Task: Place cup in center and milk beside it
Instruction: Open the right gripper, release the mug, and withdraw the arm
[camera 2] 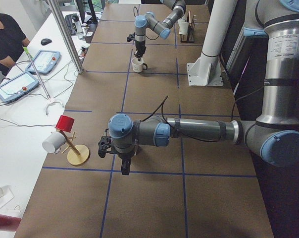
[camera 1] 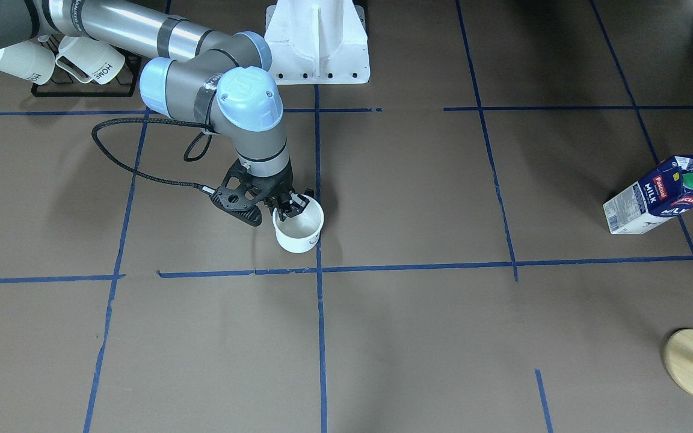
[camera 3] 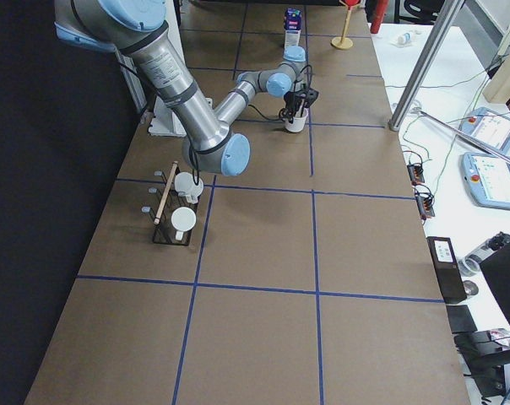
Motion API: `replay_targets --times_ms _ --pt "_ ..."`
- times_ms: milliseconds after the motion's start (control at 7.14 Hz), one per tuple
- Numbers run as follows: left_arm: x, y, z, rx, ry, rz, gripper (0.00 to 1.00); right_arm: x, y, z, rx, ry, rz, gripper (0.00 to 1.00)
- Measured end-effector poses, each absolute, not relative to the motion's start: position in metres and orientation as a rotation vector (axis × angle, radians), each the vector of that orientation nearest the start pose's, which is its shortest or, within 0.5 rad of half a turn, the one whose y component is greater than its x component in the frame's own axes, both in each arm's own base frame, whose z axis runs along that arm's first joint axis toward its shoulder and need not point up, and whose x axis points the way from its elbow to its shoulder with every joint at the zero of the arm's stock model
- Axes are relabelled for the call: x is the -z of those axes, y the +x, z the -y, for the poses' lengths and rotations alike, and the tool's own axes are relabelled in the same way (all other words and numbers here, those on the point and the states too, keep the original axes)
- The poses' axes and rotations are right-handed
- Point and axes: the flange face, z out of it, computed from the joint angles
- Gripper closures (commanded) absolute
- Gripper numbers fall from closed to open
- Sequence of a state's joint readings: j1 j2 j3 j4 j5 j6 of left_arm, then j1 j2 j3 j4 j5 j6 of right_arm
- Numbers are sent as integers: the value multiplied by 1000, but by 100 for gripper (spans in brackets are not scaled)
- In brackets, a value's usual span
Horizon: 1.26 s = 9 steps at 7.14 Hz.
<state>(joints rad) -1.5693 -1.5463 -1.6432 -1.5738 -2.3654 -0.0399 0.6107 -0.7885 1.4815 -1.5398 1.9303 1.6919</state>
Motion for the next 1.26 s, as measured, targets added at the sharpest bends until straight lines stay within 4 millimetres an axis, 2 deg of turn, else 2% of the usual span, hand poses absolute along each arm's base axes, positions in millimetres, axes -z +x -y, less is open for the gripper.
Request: replay_targets --times_ms 420,560,840,1120,1260 --pt "-631 -61 486 14 36 -796 0 -213 -544 503 -559 -159 800 0" --pt "-624 -61 490 8 51 -796 0 -206 -532 508 -565 -157 817 0" --pt "-589 -62 499 -14 108 -796 0 -199 -486 522 -584 -157 862 0" --pt "-540 -61 495 16 140 -804 0 -203 -425 536 -563 -143 910 0" --pt "-518 -53 493 56 140 -814 0 -210 -390 540 -537 -114 932 0"
